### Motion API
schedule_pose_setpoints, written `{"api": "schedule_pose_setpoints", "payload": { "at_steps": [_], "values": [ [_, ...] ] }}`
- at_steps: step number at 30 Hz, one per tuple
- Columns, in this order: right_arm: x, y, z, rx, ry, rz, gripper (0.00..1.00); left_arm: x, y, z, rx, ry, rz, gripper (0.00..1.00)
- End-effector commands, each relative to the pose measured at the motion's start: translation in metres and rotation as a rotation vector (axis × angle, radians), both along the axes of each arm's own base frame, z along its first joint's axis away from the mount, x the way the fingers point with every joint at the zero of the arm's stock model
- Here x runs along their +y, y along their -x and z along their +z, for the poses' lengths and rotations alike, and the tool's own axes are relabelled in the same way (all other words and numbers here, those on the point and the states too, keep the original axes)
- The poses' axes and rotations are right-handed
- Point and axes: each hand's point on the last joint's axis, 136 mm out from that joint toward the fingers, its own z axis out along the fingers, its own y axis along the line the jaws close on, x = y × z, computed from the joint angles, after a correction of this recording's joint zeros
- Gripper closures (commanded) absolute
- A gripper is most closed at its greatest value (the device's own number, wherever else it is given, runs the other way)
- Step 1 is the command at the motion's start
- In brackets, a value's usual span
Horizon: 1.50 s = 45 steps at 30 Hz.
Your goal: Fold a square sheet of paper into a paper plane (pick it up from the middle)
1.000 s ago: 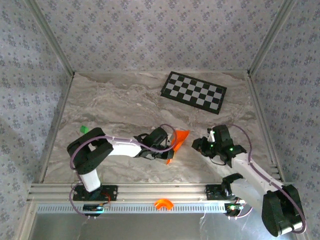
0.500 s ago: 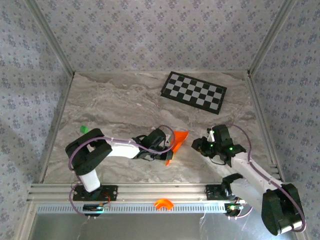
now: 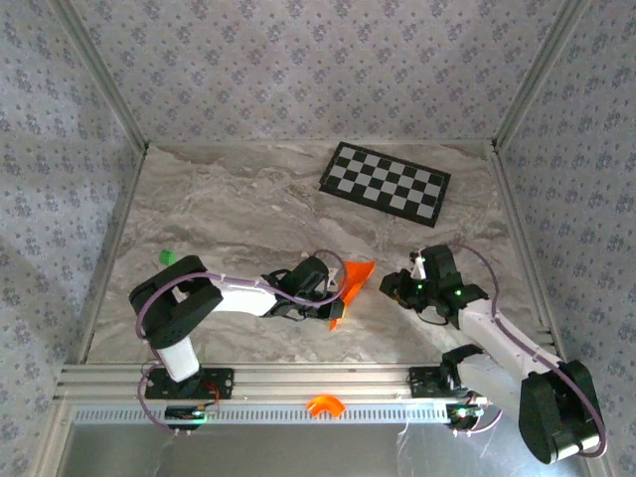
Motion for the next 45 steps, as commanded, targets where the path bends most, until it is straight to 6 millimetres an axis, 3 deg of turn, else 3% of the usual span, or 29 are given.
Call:
{"api": "schedule_pose_setpoints", "payload": {
  "at_steps": [1,24,45],
  "values": [
    [0.004,-0.009,0.012,-0.037,-0.012,0.022,0.74,0.011,0.01,-0.008,0.041,-0.034,-0.006,1.0],
    [0.005,-0.019,0.013,-0.044,-0.009,0.017,0.74,0.008,0.005,-0.01,-0.003,0.009,0.006,1.0],
    [0.006,-0.019,0.016,-0.047,-0.021,0.024,0.73,0.007,0.012,-0.016,0.036,-0.006,-0.039,1.0]
  ]
}}
